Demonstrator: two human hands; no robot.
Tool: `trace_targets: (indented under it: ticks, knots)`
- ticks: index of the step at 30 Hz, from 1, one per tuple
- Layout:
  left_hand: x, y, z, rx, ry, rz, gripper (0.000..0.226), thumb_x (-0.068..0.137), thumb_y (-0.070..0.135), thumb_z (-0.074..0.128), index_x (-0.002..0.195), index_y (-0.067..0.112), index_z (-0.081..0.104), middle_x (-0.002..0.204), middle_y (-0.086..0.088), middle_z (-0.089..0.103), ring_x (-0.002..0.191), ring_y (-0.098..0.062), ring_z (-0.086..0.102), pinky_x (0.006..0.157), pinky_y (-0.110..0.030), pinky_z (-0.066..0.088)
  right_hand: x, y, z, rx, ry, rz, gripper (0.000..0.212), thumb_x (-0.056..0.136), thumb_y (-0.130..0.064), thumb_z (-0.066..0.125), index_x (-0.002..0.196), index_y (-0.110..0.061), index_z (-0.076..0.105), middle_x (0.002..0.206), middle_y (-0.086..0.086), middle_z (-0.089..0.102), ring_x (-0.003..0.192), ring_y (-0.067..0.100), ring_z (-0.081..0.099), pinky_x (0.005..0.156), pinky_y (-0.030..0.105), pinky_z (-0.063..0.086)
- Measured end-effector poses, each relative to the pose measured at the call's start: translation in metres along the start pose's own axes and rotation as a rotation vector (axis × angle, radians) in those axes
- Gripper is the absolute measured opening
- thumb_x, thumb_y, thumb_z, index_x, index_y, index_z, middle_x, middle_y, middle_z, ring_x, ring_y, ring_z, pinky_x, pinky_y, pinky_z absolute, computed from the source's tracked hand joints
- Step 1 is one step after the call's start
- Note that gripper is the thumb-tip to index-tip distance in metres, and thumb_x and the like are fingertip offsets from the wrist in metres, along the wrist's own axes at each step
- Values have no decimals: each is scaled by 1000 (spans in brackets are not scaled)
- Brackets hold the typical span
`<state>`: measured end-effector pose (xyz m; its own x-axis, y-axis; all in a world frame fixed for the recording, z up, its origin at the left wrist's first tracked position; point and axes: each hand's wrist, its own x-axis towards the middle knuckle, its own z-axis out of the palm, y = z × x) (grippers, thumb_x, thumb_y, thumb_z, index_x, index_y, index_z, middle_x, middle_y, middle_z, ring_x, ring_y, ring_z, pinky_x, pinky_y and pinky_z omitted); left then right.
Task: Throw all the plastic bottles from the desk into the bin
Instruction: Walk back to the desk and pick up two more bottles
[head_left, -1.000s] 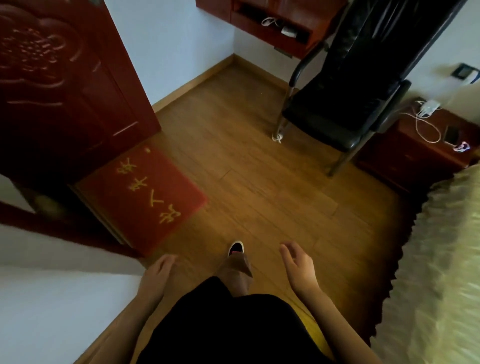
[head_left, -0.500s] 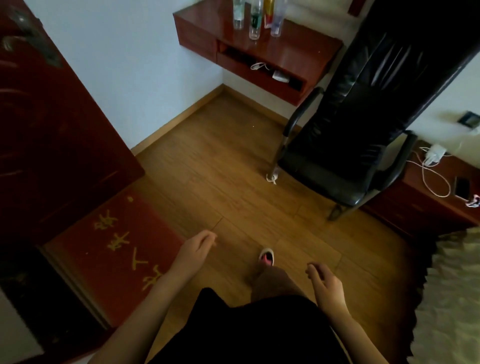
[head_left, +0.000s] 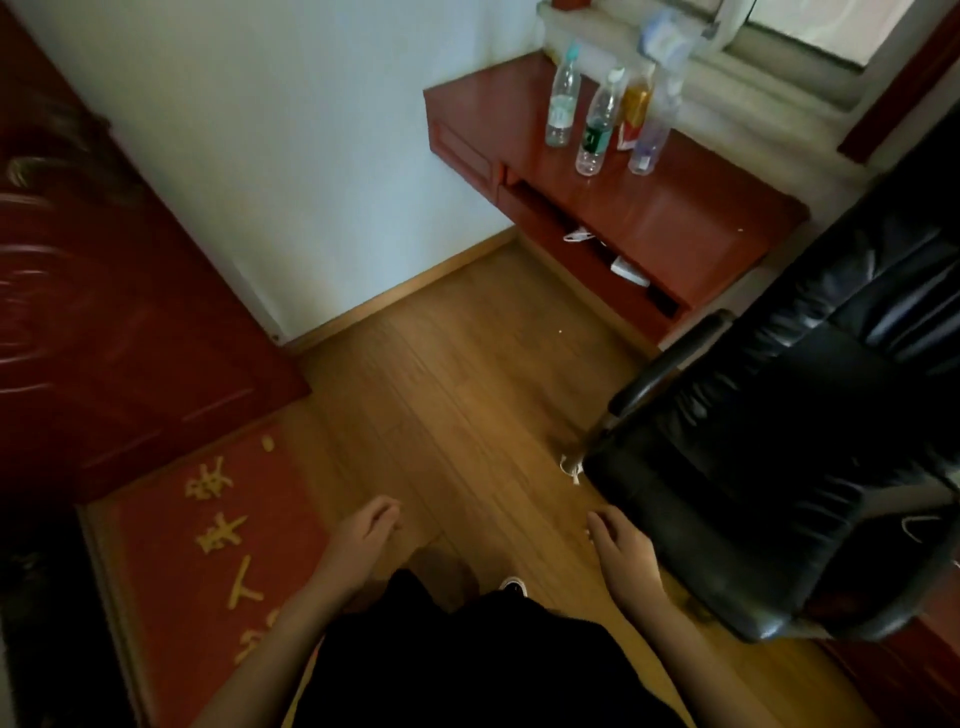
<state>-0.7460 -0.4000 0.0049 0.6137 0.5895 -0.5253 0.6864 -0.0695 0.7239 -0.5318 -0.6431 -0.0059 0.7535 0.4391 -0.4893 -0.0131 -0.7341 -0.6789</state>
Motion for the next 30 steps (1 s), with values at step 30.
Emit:
trace_targets:
  ticks: [30]
  knots:
    - [538,295,-146,138,-128,211,20,101,26,40,92,34,56,94,0,67,90,-14,64,82,-30,53,476,-288,-62,222,217,55,16,98,-30,50,88,-29,63,88,0,69,83,19,67,76,37,55]
